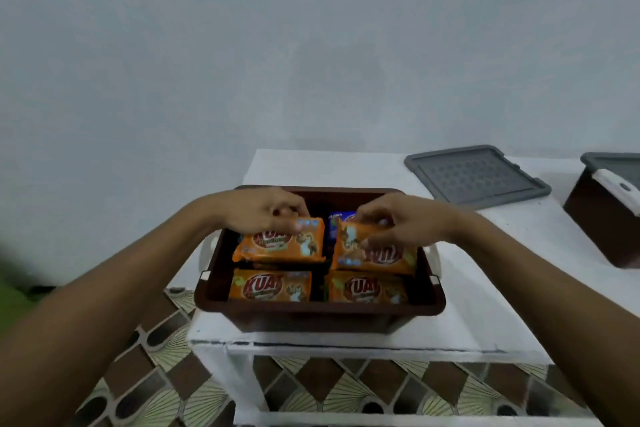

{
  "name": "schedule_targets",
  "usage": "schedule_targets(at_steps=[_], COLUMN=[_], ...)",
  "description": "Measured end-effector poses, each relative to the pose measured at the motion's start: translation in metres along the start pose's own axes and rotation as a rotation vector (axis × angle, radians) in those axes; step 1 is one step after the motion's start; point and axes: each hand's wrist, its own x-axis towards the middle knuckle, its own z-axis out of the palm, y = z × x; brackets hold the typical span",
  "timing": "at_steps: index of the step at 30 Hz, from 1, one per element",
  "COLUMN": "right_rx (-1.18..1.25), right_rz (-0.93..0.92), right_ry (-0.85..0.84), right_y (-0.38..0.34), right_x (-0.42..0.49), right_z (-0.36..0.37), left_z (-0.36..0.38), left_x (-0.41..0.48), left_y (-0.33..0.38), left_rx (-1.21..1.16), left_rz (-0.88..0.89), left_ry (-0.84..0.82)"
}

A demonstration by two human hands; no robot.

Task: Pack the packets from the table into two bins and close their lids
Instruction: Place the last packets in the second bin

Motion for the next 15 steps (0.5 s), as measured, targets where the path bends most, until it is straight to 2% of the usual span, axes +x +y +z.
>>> schedule_targets(at_steps=[3, 5, 9, 13, 15], right_rx=[-0.145, -0.224, -0.274, -0.415, -0.425], right_rz=[0.004, 0.013, -0.003, 0.006, -0.001], right_ry=[-0.075, -0.077, 0.006, 0.023, 0.114], right_y=[-0.006, -0.008, -0.011, -0.011, -0.009], right_x=[-0.004, -0.005, -0.010, -0.018, -0.022], right_z=[0.018, 0.028, 0.040, 0.052, 0.057], left_z=[0.020, 0.029, 0.040, 0.050, 0.056], left_x=[-0.008, -0.013, -0.022, -0.033, -0.038], left_y=[0.000, -0.002, -0.002, -0.003, -0.003], left_rx=[0.082, 0.167, 0.360, 0.446, 0.483], left_rz=[-0.002, -0.001, 0.021, 0.042, 0.044], left_ry=[-0.065, -0.039, 0.014, 0.081, 0.120])
